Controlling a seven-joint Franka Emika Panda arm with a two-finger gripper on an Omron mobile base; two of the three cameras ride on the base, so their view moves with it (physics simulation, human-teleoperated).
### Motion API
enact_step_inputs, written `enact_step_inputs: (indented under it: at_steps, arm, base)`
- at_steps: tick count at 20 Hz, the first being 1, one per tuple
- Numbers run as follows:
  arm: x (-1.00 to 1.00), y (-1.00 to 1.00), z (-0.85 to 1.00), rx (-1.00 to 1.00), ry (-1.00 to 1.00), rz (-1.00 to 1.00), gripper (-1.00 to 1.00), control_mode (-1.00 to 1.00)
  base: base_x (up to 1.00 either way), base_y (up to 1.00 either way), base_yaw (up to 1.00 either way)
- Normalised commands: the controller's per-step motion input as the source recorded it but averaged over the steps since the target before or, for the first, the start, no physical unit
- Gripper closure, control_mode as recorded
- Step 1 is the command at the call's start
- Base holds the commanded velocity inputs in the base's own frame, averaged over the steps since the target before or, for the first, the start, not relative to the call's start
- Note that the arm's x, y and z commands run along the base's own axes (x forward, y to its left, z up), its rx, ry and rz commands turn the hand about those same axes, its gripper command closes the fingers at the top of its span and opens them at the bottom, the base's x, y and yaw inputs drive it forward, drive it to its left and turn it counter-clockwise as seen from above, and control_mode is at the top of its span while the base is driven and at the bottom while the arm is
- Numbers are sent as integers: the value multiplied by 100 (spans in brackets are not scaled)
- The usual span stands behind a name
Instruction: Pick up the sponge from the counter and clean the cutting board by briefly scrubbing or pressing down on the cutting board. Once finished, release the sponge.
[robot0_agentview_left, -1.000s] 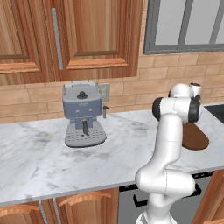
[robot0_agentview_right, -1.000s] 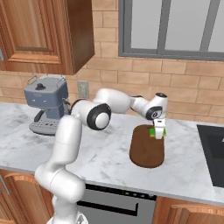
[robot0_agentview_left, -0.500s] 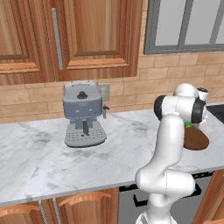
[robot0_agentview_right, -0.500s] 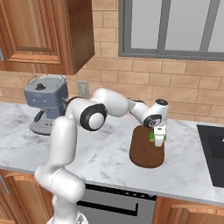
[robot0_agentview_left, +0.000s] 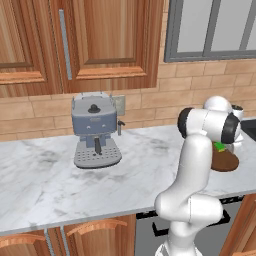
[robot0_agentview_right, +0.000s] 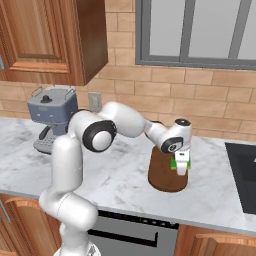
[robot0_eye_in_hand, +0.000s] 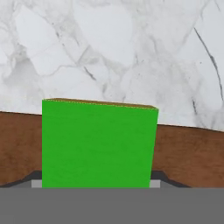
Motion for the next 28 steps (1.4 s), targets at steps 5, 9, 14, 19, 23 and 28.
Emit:
enact_step_inputs:
  at_steps: [5,9,14,19,23,28]
  arm:
    - [-57,0,-25,-2,24,0,100,-100]
    - [-94,0,-52,1,-4,0,100,-100]
    - [-94,0,-51,4,-3,0,100,-100]
    - [-87,0,-35,3,3,0,100,-100]
    - [-88,0,-36,3,4,0,100,-100]
    - [-83,21,-39,2,0,0,100,-100]
  base:
    - [0,0,0]
    - [0,0,0]
    - [0,0,0]
    - [0,0,0]
    - [0,0,0]
    - [0,0,0]
